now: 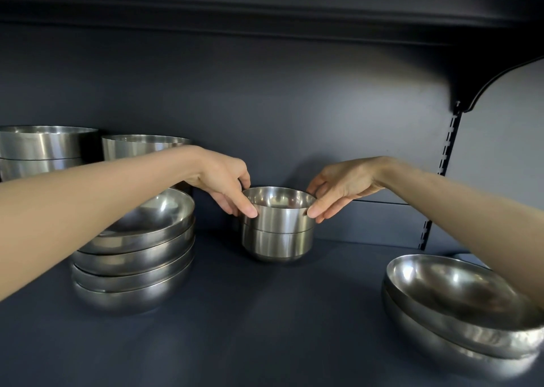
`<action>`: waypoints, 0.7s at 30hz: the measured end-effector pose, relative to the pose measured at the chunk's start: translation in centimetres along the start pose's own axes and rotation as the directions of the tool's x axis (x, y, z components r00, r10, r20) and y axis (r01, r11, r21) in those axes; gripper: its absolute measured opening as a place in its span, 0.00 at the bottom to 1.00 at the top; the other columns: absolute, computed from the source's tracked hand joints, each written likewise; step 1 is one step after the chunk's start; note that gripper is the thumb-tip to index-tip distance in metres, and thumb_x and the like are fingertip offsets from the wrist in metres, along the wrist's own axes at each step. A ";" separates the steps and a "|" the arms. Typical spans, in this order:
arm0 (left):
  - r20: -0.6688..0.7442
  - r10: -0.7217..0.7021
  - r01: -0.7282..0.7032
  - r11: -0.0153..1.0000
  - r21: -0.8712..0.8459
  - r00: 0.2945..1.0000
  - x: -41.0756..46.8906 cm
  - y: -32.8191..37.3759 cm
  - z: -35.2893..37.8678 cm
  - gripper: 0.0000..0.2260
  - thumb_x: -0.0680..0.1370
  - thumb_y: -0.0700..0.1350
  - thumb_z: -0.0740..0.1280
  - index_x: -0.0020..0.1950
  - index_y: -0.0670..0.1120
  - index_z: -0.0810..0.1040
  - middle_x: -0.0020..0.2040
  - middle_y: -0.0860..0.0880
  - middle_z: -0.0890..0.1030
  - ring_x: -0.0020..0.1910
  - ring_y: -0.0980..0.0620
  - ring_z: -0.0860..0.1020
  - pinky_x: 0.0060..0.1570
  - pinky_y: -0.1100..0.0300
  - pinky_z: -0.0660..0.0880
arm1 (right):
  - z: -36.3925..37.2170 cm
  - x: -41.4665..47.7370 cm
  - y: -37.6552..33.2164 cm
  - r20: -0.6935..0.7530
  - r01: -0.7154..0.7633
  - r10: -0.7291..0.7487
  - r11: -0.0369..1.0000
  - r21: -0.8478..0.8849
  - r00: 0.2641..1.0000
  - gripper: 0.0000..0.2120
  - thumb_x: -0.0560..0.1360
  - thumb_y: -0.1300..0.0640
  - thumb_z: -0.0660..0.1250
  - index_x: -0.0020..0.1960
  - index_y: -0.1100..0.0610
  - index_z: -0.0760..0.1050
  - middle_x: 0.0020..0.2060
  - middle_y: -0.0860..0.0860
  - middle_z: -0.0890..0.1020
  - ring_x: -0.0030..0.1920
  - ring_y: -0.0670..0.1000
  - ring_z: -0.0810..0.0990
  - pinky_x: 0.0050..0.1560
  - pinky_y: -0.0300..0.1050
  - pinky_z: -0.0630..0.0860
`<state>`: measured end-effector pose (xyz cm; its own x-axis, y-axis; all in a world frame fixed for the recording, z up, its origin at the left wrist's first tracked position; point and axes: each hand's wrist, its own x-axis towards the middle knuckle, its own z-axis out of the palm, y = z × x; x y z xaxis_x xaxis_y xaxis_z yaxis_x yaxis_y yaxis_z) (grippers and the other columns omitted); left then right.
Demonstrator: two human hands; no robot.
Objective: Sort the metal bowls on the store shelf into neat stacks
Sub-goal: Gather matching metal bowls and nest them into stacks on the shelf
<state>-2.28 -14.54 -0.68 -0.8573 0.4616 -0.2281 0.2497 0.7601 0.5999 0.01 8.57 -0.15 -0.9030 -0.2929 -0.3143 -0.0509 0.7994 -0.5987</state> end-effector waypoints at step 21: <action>-0.169 0.070 -0.006 0.935 0.354 0.983 -2.1 1.6 0.1 0.36 0.70 0.49 0.75 0.73 0.40 0.64 0.63 0.45 0.76 0.59 0.48 0.77 0.57 0.58 0.76 | 0.6 -2.5 -0.4 -0.207 0.018 -0.055 0.984 -0.179 0.977 0.32 0.71 0.57 0.74 0.70 0.63 0.65 0.56 0.57 0.81 0.53 0.53 0.82 0.54 0.43 0.79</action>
<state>-0.04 -14.29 0.68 -0.9015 0.4295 -0.0526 0.3975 0.8701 0.2913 2.57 8.68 0.49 -0.9675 -0.2219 -0.1213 -0.1426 0.8748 -0.4630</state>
